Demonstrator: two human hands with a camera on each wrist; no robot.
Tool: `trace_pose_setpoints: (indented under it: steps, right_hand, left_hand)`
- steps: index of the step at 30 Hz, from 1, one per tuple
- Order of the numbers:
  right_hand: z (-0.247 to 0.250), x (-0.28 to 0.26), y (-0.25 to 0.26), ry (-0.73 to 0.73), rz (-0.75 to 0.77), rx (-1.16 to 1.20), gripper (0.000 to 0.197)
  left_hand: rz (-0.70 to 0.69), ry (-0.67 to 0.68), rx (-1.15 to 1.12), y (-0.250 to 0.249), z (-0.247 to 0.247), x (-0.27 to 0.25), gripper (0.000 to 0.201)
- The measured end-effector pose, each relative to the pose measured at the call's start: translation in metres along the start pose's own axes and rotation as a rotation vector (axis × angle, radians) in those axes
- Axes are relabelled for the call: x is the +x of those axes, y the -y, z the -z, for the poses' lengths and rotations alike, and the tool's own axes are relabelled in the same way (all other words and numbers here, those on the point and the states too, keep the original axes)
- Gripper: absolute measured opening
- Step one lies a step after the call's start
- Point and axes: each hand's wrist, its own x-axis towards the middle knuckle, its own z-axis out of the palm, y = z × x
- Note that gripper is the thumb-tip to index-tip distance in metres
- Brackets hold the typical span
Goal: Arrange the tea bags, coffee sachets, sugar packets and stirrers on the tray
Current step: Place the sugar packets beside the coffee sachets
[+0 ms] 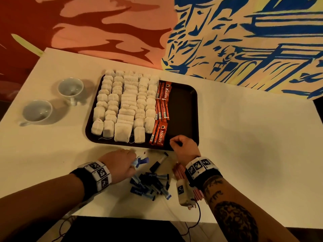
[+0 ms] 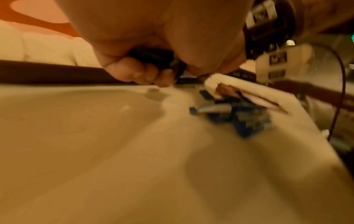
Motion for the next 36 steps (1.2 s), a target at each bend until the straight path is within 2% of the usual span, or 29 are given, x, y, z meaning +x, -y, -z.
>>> trace_pose_setpoints:
  steps: [1,2,5,8,11,14,15,18,20,23,24,25,27,28,30,32,34,36]
  right_hand:
    - [0.002,0.0,0.003,0.003,0.002,0.01,0.007]
    - [0.003,-0.001,0.006,0.011,0.008,0.033,0.007]
    - [0.008,-0.005,0.025,0.061,0.079,0.168,0.009]
    - [0.008,-0.012,0.048,0.14,0.213,0.31,0.021]
    - [0.006,-0.015,0.067,0.144,0.314,0.379,0.027]
    - [0.003,-0.012,0.078,0.101,0.293,0.508,0.02]
    - [0.002,-0.01,0.078,0.087,0.285,0.552,0.024]
    - [0.002,-0.004,0.073,0.082,0.268,0.596,0.049]
    - [0.001,-0.002,0.07,0.105,0.261,0.616,0.043]
    - [0.002,-0.001,0.065,0.023,0.254,0.547,0.023]
    - [0.003,-0.001,0.065,-0.015,0.236,0.538,0.015]
    - [0.003,0.001,0.064,-0.036,0.225,0.539,0.012]
    - [0.006,0.003,0.065,-0.052,0.212,0.545,0.015]
    - [0.008,0.005,0.065,-0.054,0.207,0.563,0.013]
    - [0.013,0.013,0.064,-0.056,0.182,0.605,0.022]
    - [0.014,0.019,0.063,-0.079,0.115,0.665,0.031]
    - [0.01,0.024,0.062,-0.075,0.079,0.688,0.026]
    - [0.004,0.027,0.063,-0.052,0.076,0.677,0.015]
  left_hand:
    - [-0.024,-0.028,-0.091,0.001,0.005,-0.003,0.018]
    - [-0.032,-0.069,-0.207,0.003,0.006,-0.004,0.012]
    - [-0.036,-0.177,-0.603,0.002,0.018,-0.003,0.022]
    - [-0.033,-0.278,-0.96,-0.012,0.036,0.004,0.013]
    - [-0.01,-0.249,-1.226,-0.032,0.053,0.015,0.01]
    - [0.083,-0.193,-1.368,-0.046,0.067,0.024,0.013]
    - [0.102,-0.19,-1.396,-0.047,0.069,0.027,0.013]
    - [0.125,-0.17,-1.414,-0.049,0.073,0.032,0.013]
    - [0.133,-0.179,-1.372,-0.052,0.074,0.036,0.017]
    - [0.055,-0.248,-1.324,-0.058,0.076,0.037,0.008]
    - [0.034,-0.27,-1.261,-0.058,0.075,0.039,0.013]
    - [0.024,-0.292,-1.192,-0.057,0.073,0.041,0.027]
    - [0.029,-0.291,-1.051,-0.052,0.069,0.043,0.049]
    - [0.031,-0.284,-0.992,-0.05,0.067,0.044,0.052]
    - [0.036,-0.305,-0.922,-0.05,0.067,0.046,0.042]
    - [0.054,-0.393,-0.888,-0.052,0.07,0.05,0.026]
    - [0.077,-0.47,-0.899,-0.051,0.073,0.056,0.023]
    - [0.107,-0.492,-0.899,-0.049,0.072,0.063,0.029]
